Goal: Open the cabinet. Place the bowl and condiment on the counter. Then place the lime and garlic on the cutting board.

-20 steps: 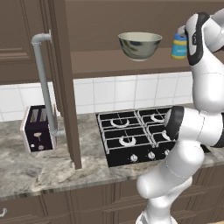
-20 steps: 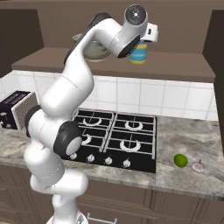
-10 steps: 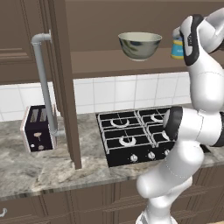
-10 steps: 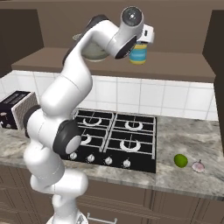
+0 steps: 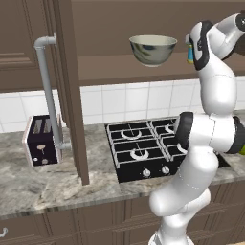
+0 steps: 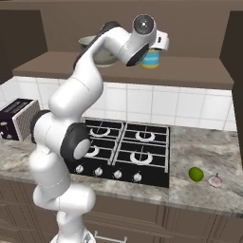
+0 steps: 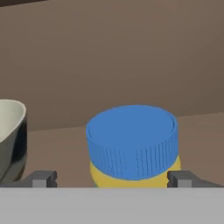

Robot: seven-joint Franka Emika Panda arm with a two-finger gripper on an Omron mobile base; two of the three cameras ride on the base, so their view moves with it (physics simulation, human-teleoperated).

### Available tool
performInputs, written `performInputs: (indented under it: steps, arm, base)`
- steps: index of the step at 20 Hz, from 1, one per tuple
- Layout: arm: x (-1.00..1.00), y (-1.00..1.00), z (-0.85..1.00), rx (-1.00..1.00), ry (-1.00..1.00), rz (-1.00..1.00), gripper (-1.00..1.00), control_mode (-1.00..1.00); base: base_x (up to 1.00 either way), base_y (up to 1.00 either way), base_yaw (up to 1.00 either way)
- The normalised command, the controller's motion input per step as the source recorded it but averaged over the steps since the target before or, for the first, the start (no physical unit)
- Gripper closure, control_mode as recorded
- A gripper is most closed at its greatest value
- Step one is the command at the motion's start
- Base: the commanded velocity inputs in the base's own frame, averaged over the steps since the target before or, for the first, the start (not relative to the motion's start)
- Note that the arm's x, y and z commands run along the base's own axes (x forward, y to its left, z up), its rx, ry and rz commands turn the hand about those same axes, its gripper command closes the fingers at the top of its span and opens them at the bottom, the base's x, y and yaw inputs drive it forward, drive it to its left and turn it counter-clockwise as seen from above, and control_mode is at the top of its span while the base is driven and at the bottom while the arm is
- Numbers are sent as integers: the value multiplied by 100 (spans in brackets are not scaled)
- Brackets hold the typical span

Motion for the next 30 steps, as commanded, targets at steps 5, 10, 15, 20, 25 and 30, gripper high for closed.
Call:
performInputs:
  steps: [5, 10, 15, 20, 25, 30]
  arm:
    - [17, -17, 0, 0, 0, -4, -100, -100]
    - [3, -12, 0, 0, 0, -6, -100, -100]
    - [8, -9, 0, 0, 0, -5, -100, -100]
    - [6, -2, -1, 0, 0, -5, -100, -100]
    - [4, 0, -1, -3, 0, -5, 100, -100]
    - [1, -7, -6, -2, 0, -5, 100, -100]
  base:
    - [0, 0, 0]
    - [0, 0, 0]
    - [0, 0, 0]
    - [0, 0, 0]
    - [0, 0, 0]
    - [0, 0, 0]
